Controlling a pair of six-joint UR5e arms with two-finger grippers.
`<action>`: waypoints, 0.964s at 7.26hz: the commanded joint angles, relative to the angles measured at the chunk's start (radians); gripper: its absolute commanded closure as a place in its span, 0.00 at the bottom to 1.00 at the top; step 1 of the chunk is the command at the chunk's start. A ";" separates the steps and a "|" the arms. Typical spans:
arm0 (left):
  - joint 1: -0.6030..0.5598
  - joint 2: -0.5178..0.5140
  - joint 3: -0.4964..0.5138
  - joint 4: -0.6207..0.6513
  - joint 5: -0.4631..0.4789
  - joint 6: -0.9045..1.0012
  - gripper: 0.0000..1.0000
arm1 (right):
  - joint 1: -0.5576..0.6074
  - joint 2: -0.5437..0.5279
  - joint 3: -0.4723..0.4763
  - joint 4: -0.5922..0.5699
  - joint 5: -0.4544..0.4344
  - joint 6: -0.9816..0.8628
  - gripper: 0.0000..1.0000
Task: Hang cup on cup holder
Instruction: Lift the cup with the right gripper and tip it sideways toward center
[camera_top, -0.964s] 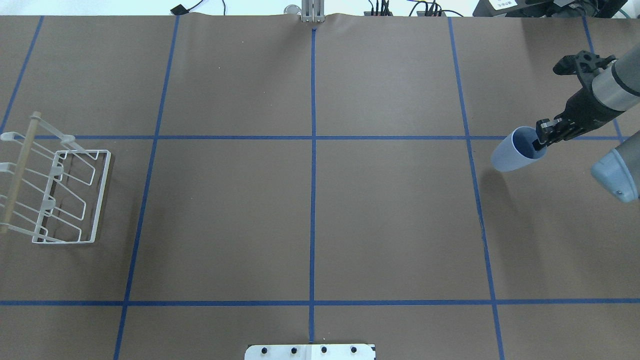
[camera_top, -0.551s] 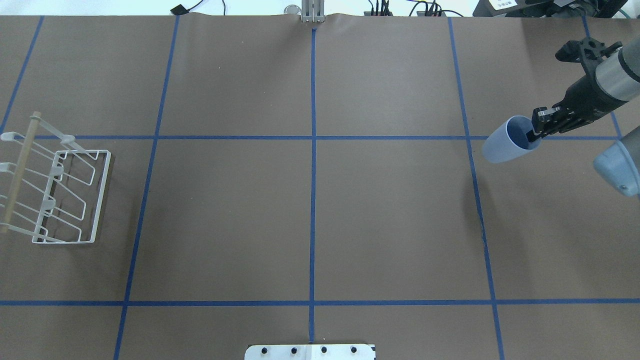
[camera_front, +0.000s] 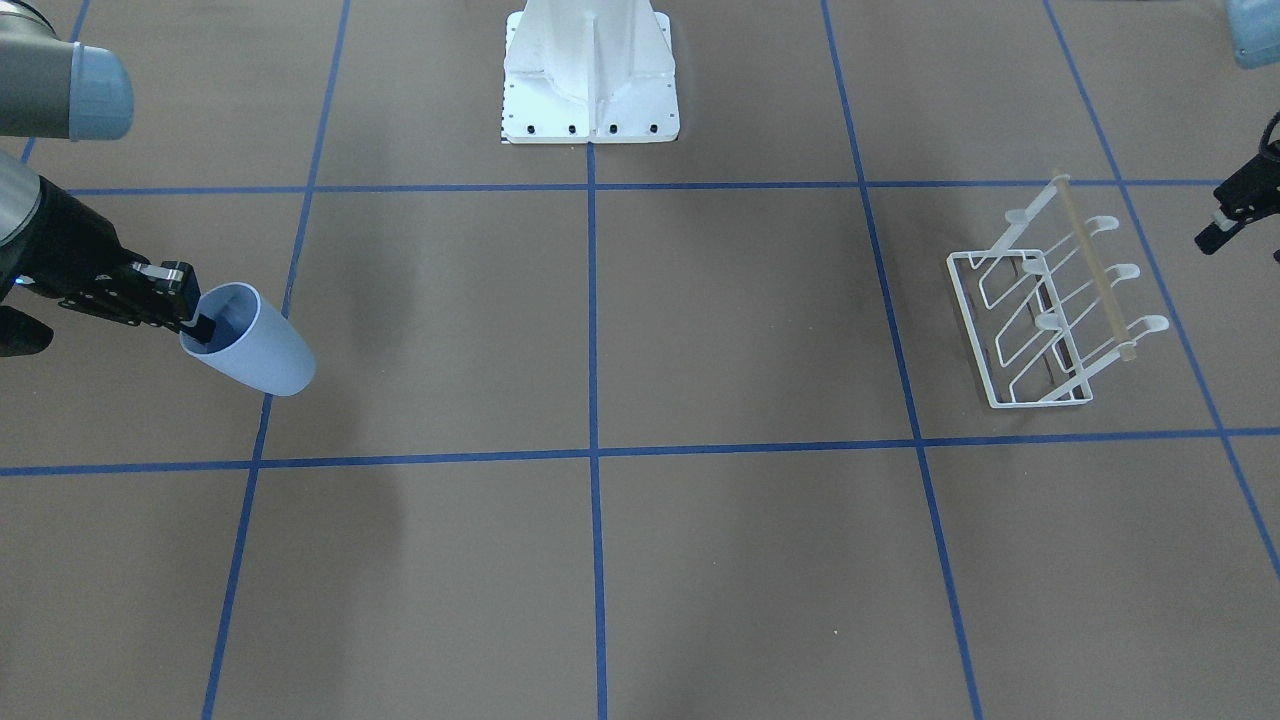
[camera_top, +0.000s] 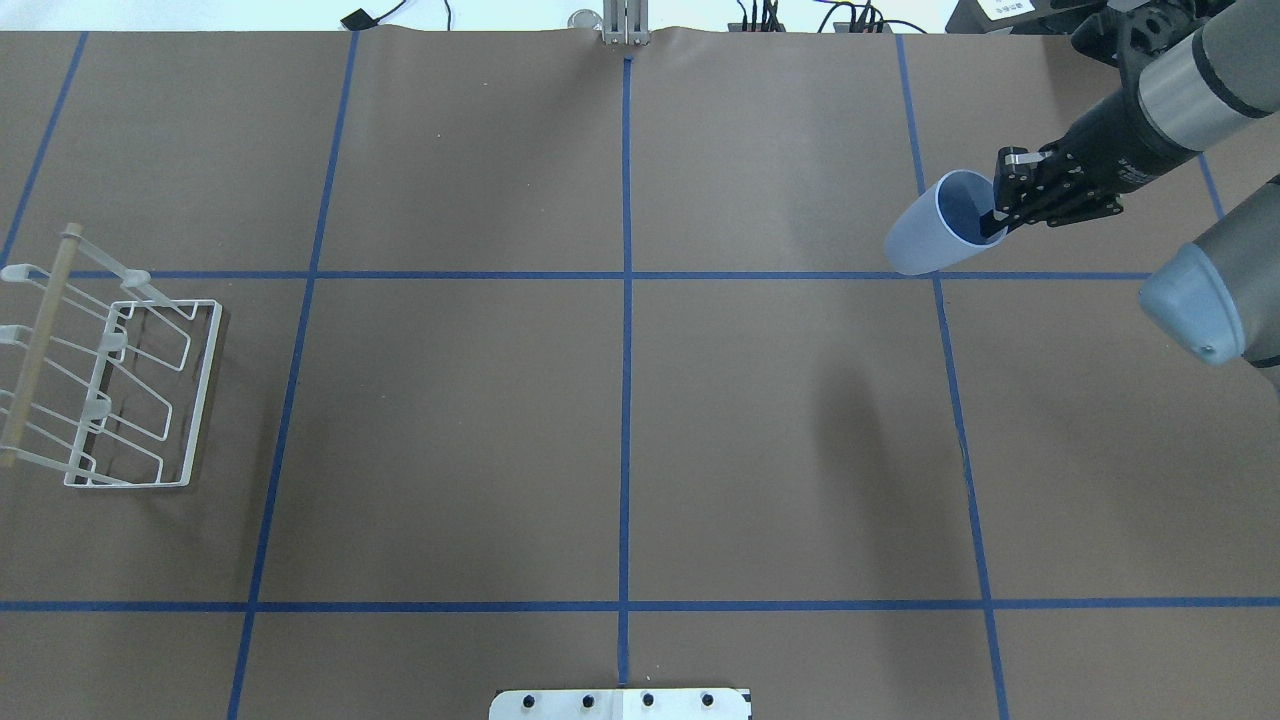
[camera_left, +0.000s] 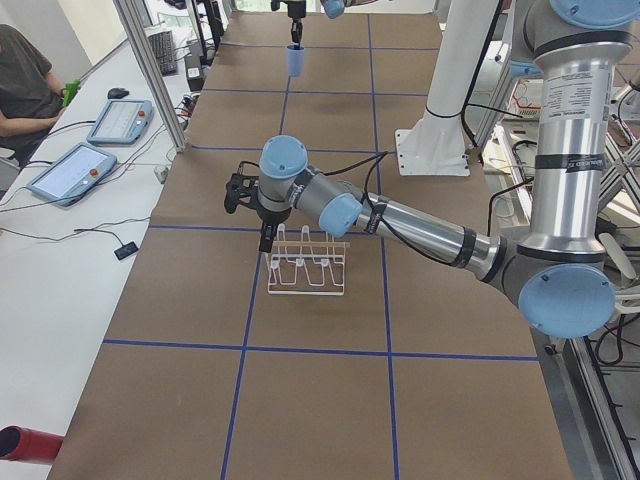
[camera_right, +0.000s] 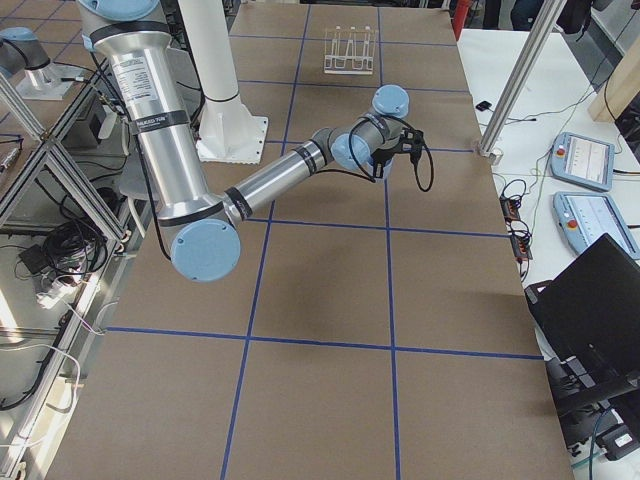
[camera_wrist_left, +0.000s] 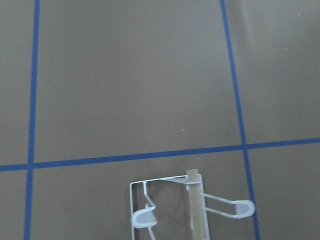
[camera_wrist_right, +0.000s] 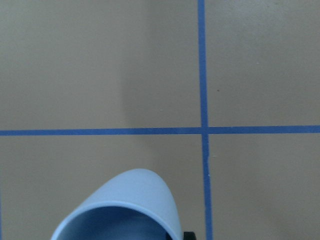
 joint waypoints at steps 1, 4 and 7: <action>0.128 -0.143 0.001 -0.099 0.001 -0.380 0.02 | -0.026 0.012 0.010 0.098 0.004 0.152 1.00; 0.234 -0.253 0.018 -0.282 0.015 -0.717 0.01 | -0.112 0.013 -0.003 0.391 0.003 0.508 1.00; 0.375 -0.282 0.030 -0.568 0.250 -1.131 0.01 | -0.118 0.015 -0.003 0.555 0.003 0.731 1.00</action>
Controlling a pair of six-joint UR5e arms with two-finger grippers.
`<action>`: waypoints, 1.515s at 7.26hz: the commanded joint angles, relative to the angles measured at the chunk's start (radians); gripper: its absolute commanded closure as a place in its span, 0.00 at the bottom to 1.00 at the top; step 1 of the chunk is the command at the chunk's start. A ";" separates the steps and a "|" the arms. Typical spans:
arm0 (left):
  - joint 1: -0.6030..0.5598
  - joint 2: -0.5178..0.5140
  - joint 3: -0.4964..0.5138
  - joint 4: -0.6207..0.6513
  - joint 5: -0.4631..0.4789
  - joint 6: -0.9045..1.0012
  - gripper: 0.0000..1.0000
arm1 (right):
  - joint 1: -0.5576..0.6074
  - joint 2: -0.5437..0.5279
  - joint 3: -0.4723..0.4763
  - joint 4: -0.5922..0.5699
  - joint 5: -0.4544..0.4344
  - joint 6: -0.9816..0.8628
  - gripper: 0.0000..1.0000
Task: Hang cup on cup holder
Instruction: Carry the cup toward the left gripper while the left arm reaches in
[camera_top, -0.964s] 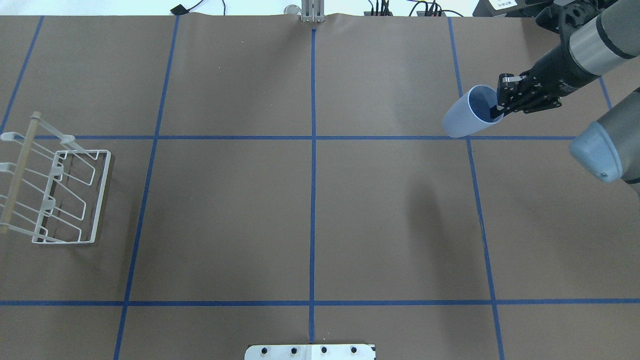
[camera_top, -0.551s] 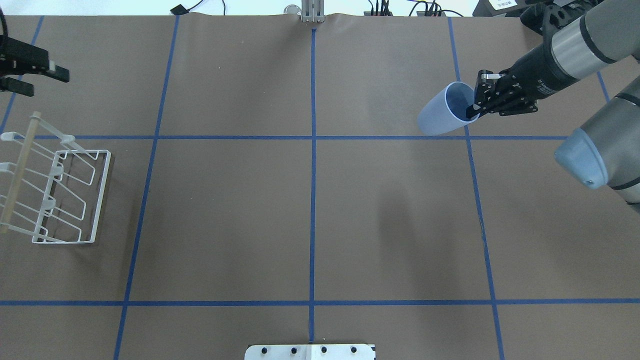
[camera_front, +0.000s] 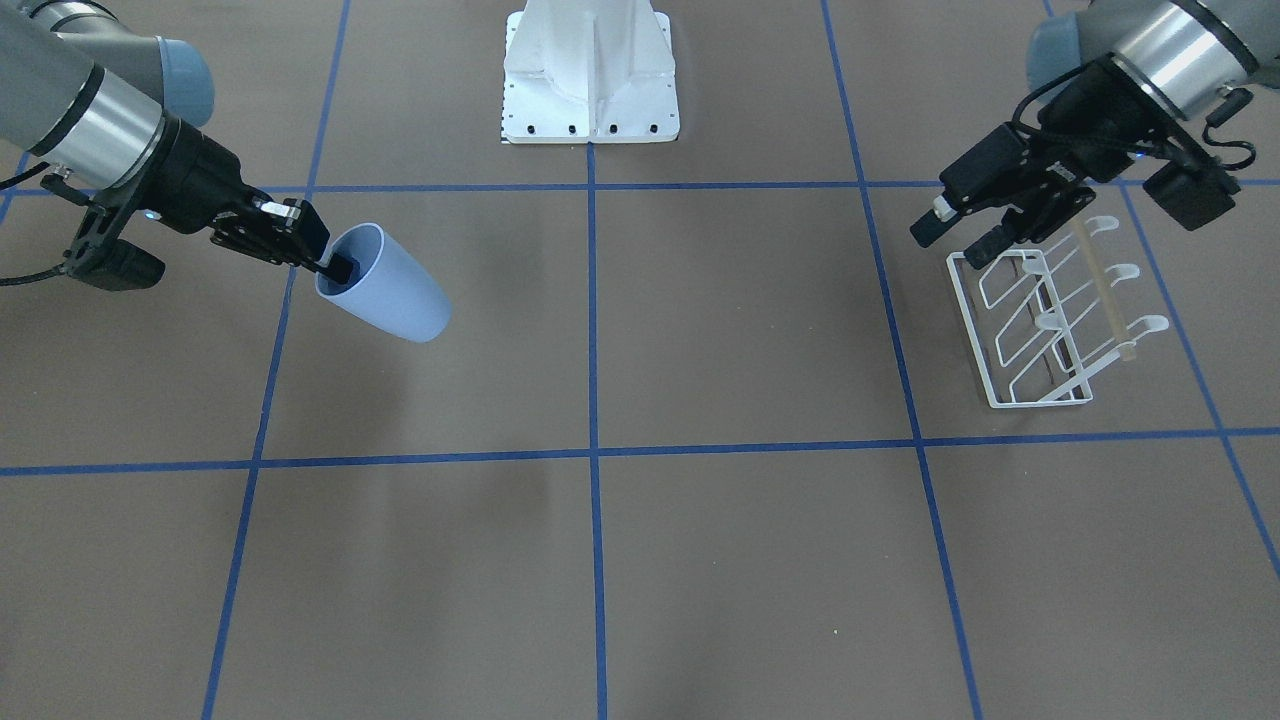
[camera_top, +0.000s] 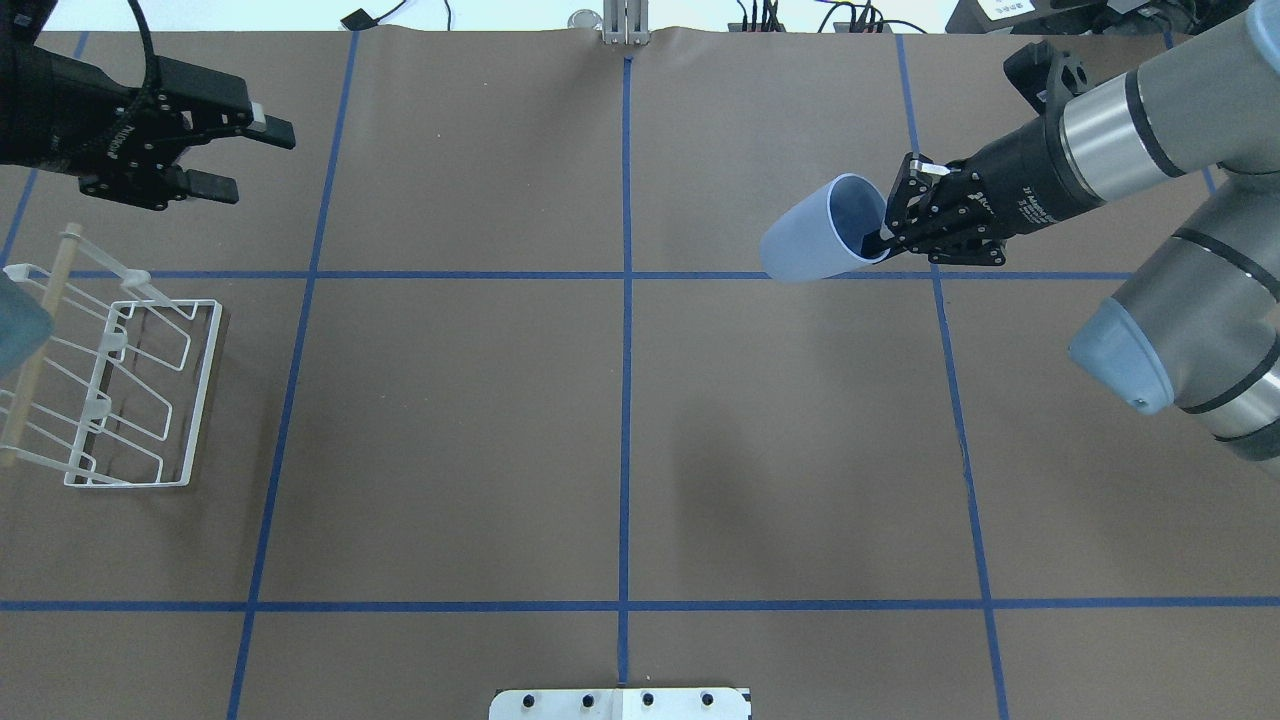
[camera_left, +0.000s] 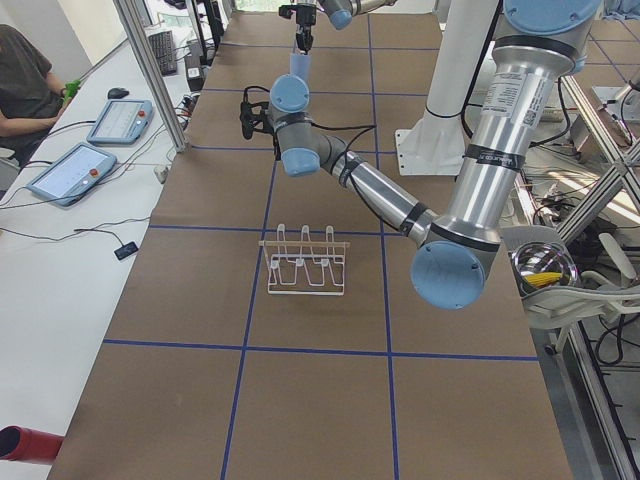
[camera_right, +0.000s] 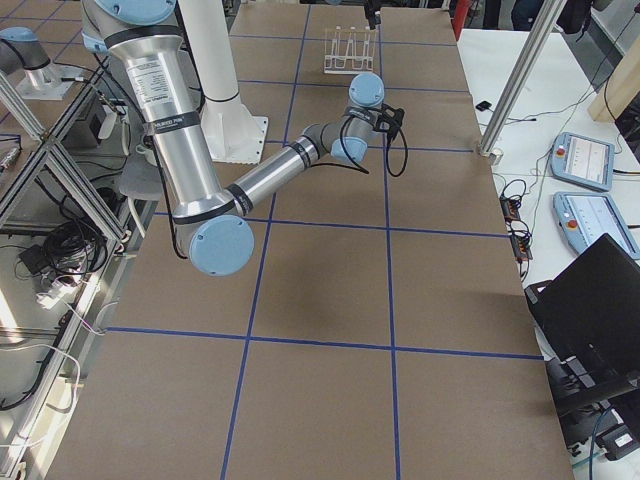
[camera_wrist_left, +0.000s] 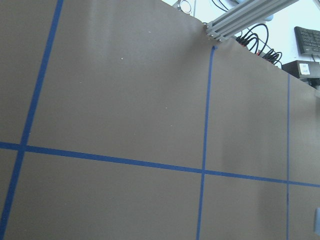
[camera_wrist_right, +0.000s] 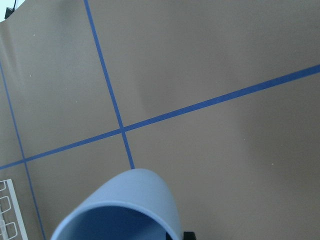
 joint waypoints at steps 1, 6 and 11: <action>0.107 -0.048 0.039 -0.204 0.132 -0.285 0.02 | -0.004 0.000 -0.002 0.134 0.000 0.169 1.00; 0.195 -0.210 0.181 -0.350 0.131 -0.417 0.01 | -0.048 0.016 -0.007 0.412 -0.024 0.340 1.00; 0.276 -0.212 0.248 -0.684 0.305 -0.705 0.02 | -0.186 0.068 -0.191 0.937 -0.322 0.750 1.00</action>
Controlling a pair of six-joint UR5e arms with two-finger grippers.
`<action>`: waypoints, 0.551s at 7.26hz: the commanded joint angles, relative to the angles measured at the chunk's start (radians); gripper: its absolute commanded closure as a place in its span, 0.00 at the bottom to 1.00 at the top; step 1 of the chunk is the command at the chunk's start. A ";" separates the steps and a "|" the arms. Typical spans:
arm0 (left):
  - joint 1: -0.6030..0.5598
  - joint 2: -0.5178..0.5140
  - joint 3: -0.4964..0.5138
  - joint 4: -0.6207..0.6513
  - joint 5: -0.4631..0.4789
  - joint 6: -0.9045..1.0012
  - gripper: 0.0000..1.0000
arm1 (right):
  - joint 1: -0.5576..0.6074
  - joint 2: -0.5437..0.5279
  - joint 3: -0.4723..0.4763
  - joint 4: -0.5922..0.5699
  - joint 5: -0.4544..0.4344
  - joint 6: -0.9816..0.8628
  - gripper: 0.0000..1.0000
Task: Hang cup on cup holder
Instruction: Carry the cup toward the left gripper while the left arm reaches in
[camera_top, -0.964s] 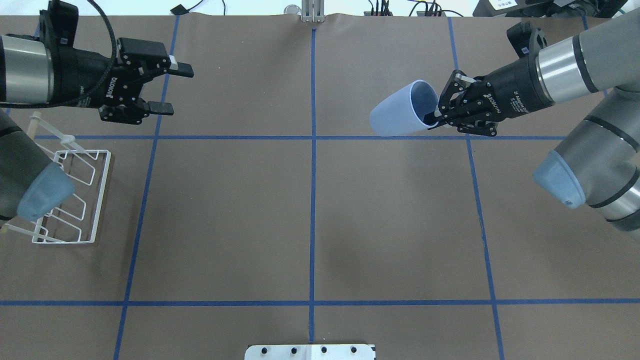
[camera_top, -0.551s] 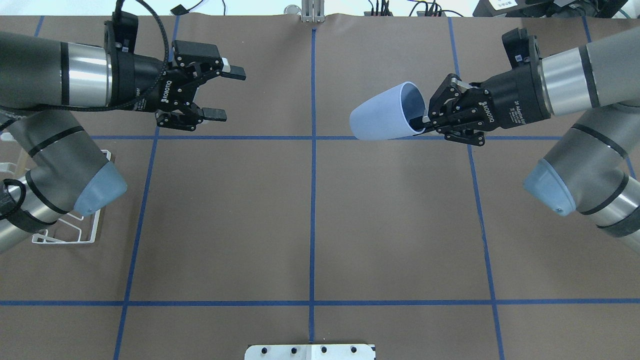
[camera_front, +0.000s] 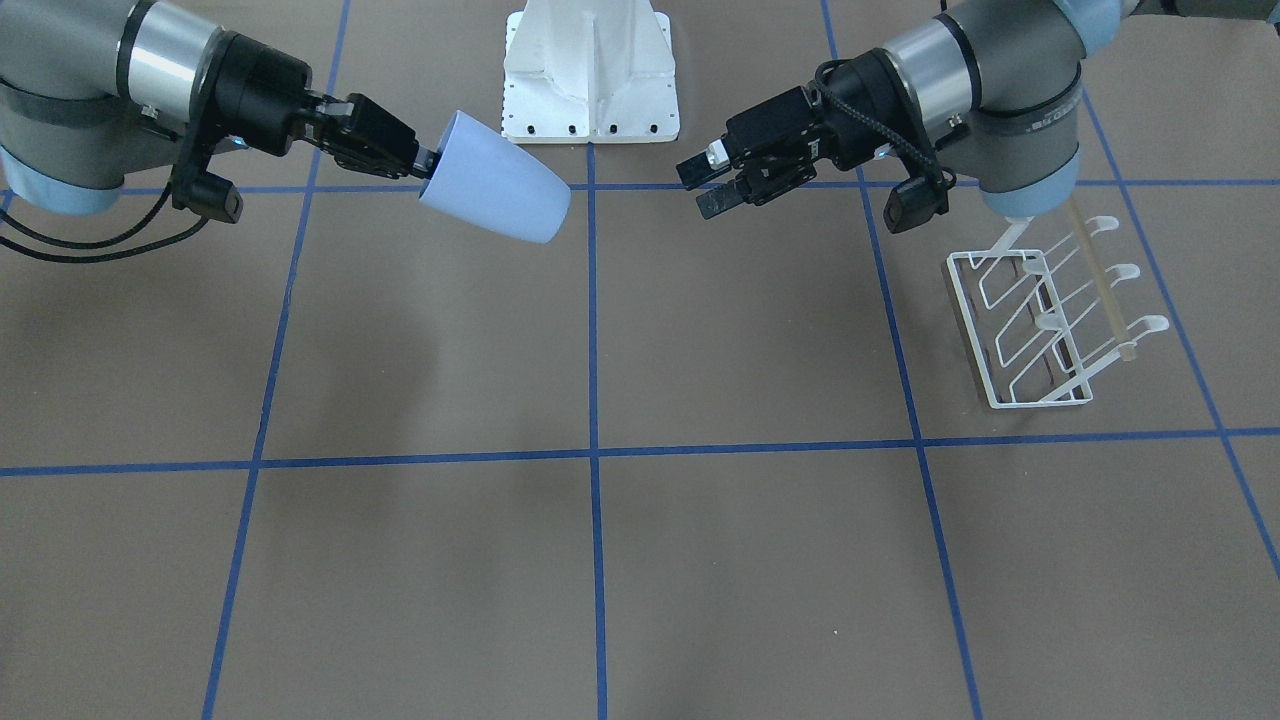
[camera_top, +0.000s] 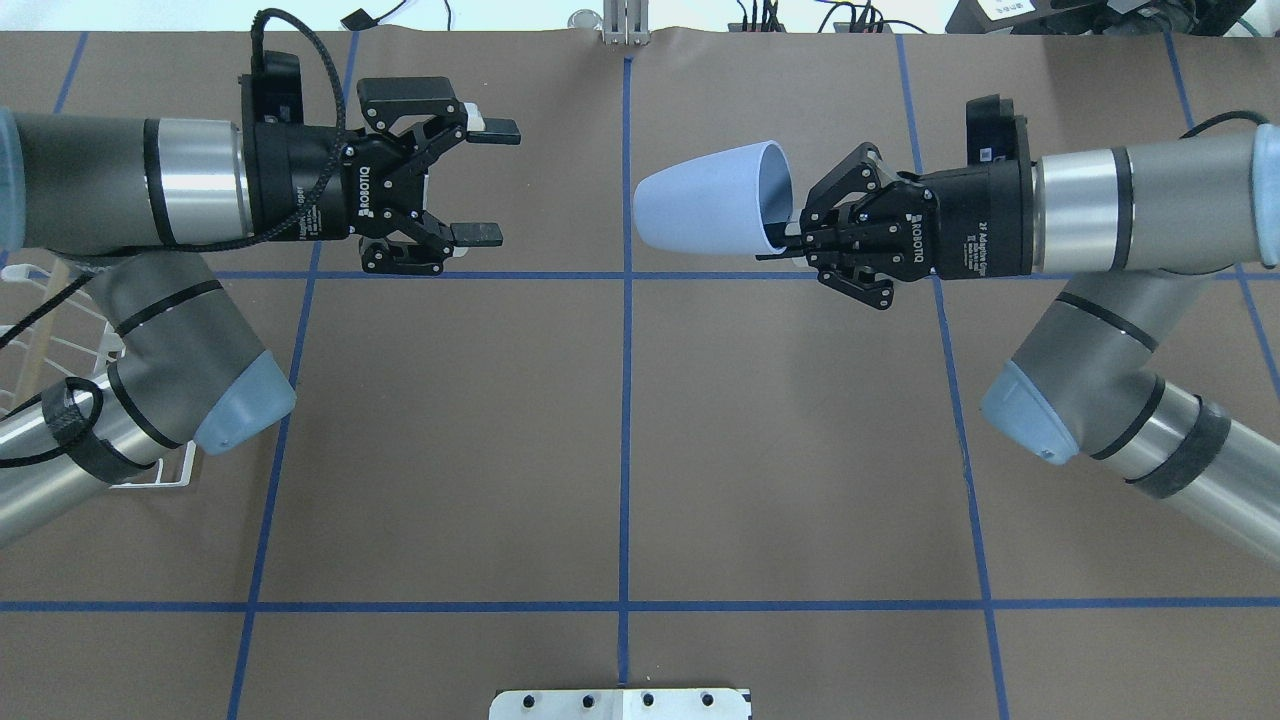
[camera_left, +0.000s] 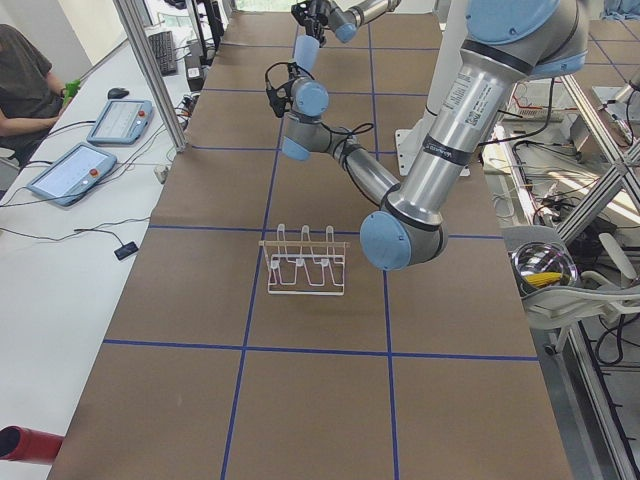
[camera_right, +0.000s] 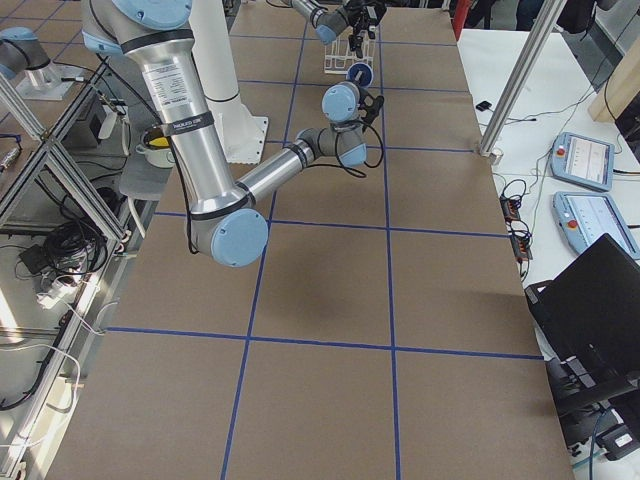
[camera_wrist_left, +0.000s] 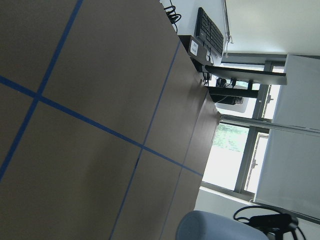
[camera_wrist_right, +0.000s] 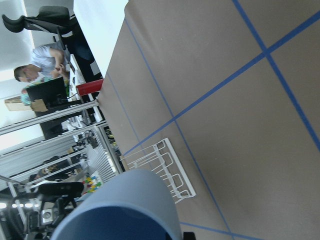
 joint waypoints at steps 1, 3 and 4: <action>0.021 -0.001 0.023 -0.084 0.032 -0.083 0.02 | -0.031 0.048 -0.062 0.126 -0.051 0.110 1.00; 0.027 -0.001 0.046 -0.188 0.033 -0.140 0.02 | -0.046 0.073 -0.063 0.189 -0.074 0.175 1.00; 0.032 -0.002 0.041 -0.204 0.033 -0.172 0.02 | -0.055 0.079 -0.063 0.212 -0.074 0.186 1.00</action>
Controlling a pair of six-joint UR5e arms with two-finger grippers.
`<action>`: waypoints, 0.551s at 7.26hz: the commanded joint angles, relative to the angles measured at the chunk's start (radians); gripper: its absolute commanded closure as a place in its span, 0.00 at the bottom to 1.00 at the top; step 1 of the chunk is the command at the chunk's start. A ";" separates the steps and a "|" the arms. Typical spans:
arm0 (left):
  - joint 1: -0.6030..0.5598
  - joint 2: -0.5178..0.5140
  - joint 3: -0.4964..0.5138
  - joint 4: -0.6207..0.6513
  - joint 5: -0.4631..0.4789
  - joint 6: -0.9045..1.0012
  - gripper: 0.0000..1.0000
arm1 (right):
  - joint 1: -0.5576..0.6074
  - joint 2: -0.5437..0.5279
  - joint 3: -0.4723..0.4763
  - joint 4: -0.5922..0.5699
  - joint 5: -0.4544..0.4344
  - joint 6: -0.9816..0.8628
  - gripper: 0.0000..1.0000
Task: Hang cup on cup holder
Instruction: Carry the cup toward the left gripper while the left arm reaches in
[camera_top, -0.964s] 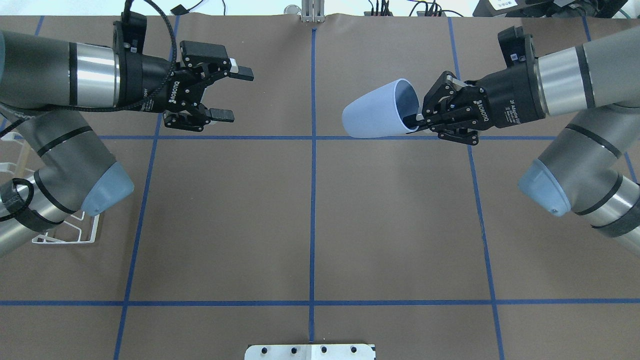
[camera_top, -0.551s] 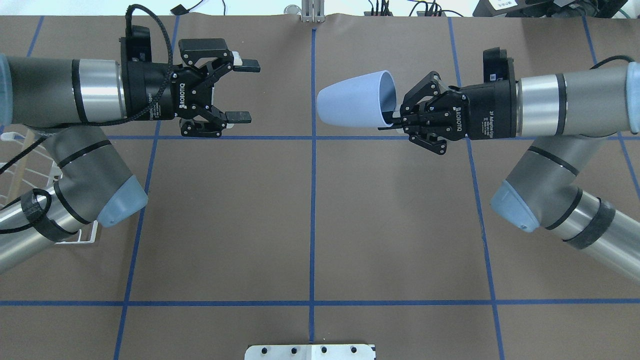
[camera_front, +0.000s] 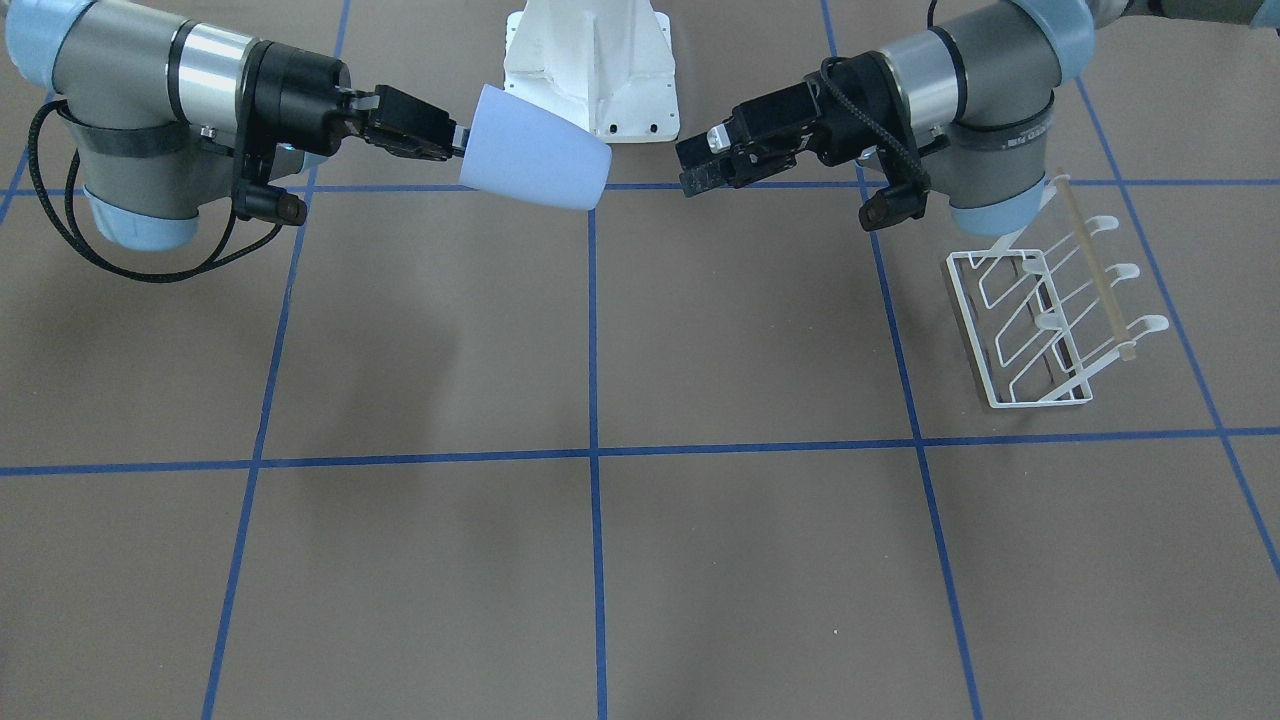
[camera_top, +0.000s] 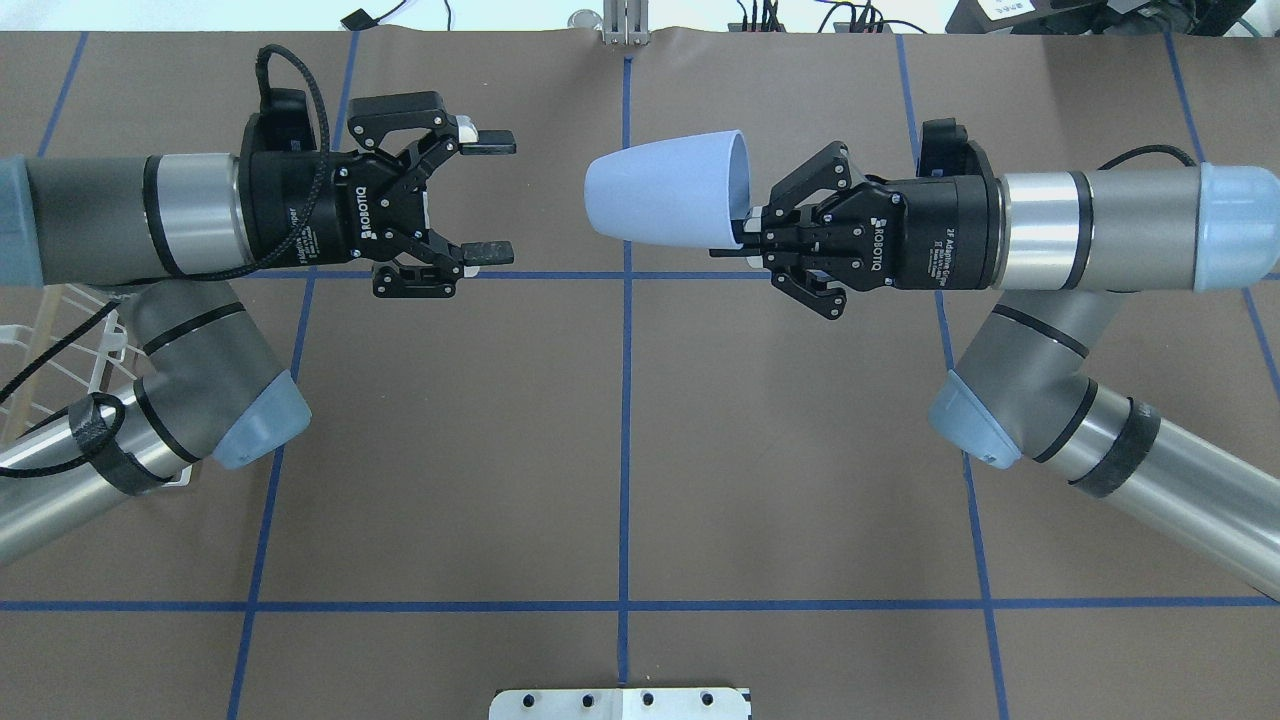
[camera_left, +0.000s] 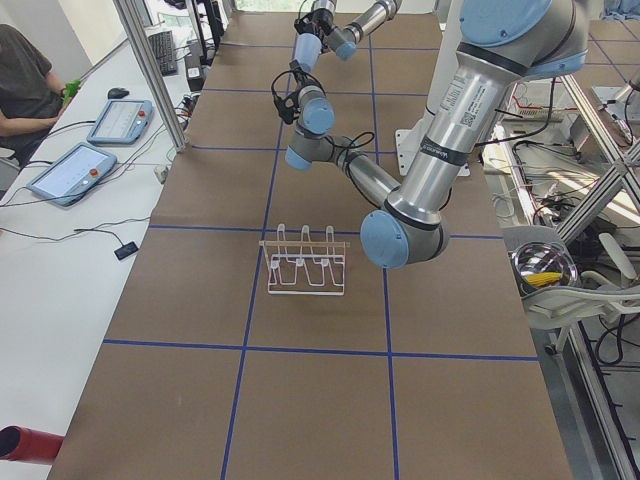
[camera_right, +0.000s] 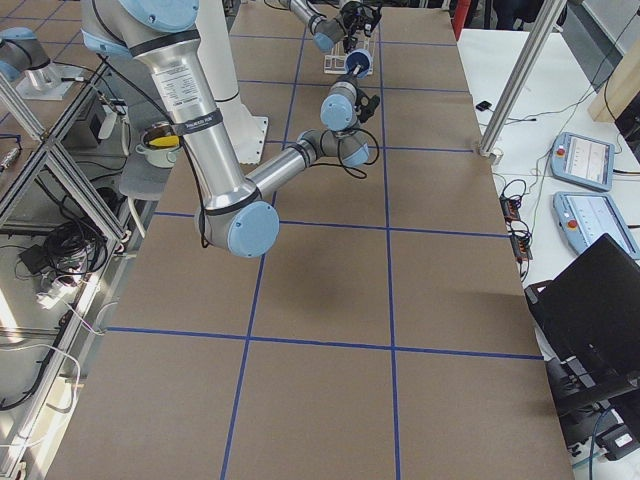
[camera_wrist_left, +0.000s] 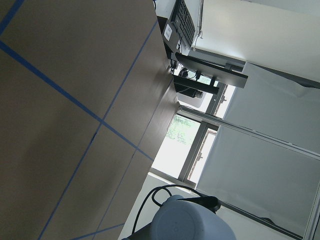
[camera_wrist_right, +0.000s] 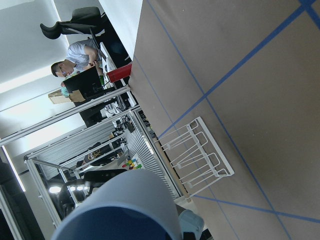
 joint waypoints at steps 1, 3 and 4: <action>0.025 -0.021 -0.002 -0.040 -0.001 -0.046 0.02 | -0.021 0.015 -0.001 0.046 -0.008 0.022 1.00; 0.034 -0.031 0.001 -0.070 -0.001 -0.051 0.02 | -0.037 0.029 -0.001 0.055 -0.009 0.022 1.00; 0.041 -0.031 -0.003 -0.071 -0.001 -0.055 0.02 | -0.047 0.029 -0.006 0.084 -0.009 0.022 1.00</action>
